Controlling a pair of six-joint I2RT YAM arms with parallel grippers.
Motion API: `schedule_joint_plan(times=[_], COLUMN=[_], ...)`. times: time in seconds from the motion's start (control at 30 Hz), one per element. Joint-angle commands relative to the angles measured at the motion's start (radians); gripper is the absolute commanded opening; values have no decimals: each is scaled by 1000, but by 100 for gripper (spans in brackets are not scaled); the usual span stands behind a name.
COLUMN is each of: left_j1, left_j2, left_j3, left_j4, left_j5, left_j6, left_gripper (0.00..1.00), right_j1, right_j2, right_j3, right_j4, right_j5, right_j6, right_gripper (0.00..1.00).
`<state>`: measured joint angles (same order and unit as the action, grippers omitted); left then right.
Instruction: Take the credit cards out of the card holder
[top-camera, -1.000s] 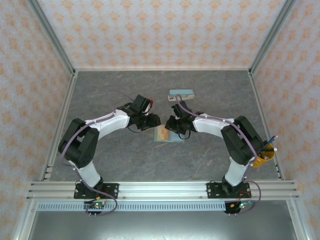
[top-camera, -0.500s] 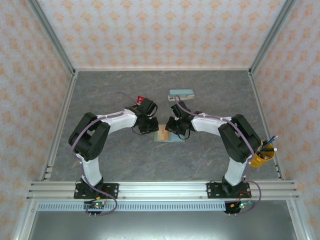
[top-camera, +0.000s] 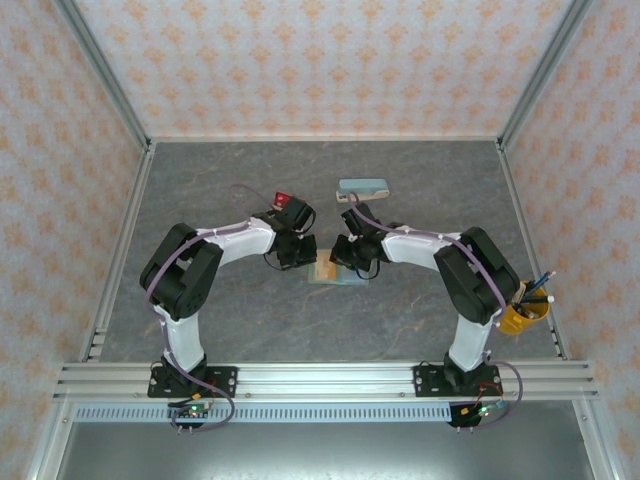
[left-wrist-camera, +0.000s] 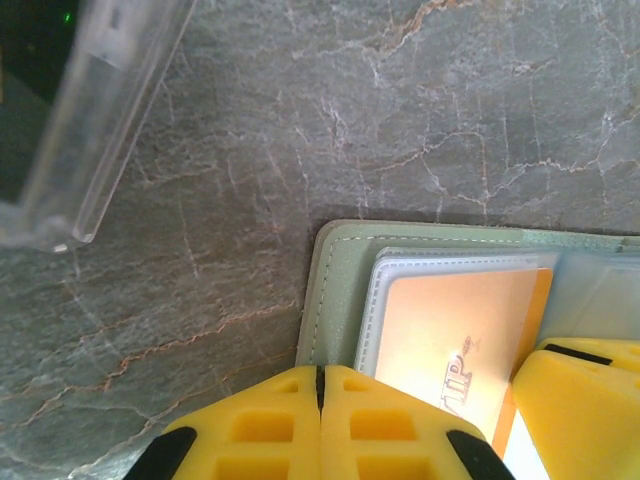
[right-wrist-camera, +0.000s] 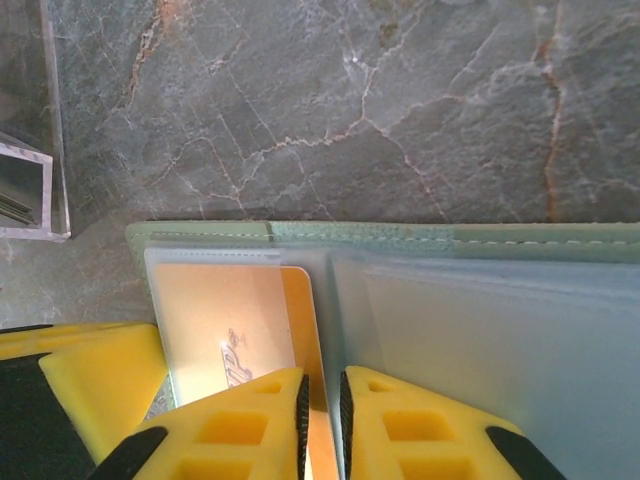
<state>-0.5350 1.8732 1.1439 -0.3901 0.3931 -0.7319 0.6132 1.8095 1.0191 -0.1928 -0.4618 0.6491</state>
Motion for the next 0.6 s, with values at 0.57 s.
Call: schedule_joint_plan(times=[0.57], left_j1=[-3], left_j2=[72], left_j3=[10], left_j4=[-66], left_j5=[-25], left_j6=[26], left_gripper=[4], right_j1=[-7], right_j2=[-17], right_j3=[0], right_j4=[27], right_j5=[-68], right_j6=[-45], right_gripper=[11])
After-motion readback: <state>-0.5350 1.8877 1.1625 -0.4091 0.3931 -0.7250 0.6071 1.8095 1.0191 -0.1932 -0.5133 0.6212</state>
